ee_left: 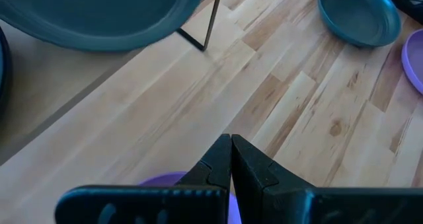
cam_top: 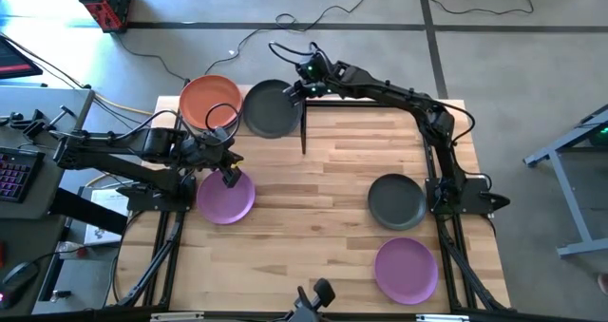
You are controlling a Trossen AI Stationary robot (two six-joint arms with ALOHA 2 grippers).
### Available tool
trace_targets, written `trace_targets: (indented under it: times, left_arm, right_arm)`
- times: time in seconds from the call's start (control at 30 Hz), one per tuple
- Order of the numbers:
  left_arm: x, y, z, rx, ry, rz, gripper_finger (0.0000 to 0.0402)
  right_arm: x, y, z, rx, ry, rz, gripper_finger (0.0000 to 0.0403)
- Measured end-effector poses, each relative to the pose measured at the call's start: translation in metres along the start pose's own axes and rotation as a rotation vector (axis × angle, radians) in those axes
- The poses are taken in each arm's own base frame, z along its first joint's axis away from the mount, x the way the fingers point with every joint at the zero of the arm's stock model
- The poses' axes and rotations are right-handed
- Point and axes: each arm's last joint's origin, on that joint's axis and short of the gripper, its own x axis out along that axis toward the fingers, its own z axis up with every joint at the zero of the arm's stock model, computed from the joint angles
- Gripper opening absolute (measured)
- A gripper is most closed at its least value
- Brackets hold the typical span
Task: Place and stack plates onto a shelf
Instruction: Put the bottom black plate on the shelf
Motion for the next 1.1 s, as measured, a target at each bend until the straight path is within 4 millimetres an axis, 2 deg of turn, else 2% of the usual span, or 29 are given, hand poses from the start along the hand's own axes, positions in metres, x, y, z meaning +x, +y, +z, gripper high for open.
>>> trace_targets:
  times: [0.53, 1.1]
  left_arm:
    - [0.0, -0.0005, -0.0004, 0.0, 0.013, -0.017, 0.0]
    - [0.0, -0.0006, -0.0004, 0.002, 0.014, -0.018, 0.0]
  right_arm:
    - [-0.0003, 0.007, -0.0008, 0.034, -0.019, 0.002, 0.0]
    - [-0.0005, 0.0051, -0.003, 0.053, 0.007, -0.01, 0.0]
